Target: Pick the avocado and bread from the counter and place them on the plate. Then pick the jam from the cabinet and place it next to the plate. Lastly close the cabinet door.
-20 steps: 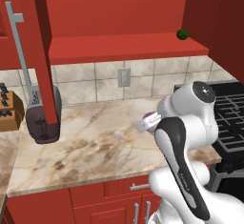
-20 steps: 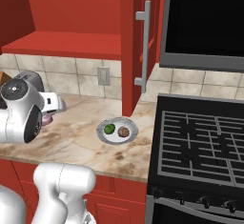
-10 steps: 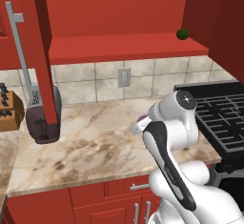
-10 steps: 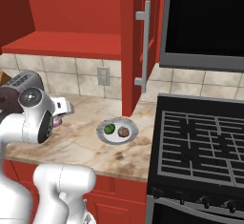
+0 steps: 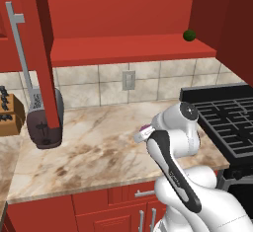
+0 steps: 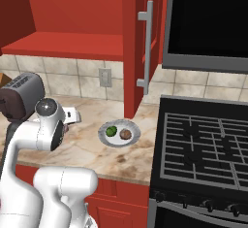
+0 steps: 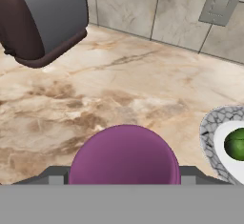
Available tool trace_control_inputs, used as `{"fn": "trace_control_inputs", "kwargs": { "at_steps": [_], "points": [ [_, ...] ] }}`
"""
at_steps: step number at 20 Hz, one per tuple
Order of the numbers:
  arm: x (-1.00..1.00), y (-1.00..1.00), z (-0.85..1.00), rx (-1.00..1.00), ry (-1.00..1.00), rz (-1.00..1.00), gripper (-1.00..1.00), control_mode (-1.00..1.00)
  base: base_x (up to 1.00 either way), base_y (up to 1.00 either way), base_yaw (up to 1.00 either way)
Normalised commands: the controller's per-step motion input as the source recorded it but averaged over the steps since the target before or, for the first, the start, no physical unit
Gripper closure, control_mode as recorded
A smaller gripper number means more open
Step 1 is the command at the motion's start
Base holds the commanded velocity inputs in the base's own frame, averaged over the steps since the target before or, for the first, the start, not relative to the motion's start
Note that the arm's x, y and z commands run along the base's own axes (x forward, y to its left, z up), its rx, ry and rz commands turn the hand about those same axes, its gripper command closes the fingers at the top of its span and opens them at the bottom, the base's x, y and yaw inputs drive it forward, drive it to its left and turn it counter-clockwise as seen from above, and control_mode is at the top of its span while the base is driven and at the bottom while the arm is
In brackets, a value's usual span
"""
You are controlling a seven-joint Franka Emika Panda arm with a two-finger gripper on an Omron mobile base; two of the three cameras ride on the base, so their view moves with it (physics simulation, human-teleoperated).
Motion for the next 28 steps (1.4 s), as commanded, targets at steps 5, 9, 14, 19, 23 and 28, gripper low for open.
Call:
{"fn": "trace_control_inputs", "kwargs": {
  "at_steps": [5, 9, 14, 19, 23, 28],
  "points": [
    [0.04, -0.12, -0.20, 0.19, 0.00, 0.00, 1.00, -1.00, 0.00, 0.00, 0.00],
    [0.12, -0.01, -0.20, 0.09, -0.06, 0.00, 1.00, -1.00, 0.00, 0.00, 0.00],
    [0.10, 0.06, -0.47, 0.01, -0.16, 0.00, 1.00, -1.00, 0.00, 0.00, 0.00],
    [0.20, 0.13, -0.38, 0.00, -0.10, 0.00, 1.00, -1.00, 0.00, 0.00, 0.00],
    [0.14, 0.02, -0.40, 0.00, -0.02, 0.00, 1.00, -1.00, 0.00, 0.00, 0.00],
    [0.08, -0.10, -0.44, 0.00, 0.00, 0.00, 1.00, -1.00, 0.00, 0.00, 0.00]
  ]
}}
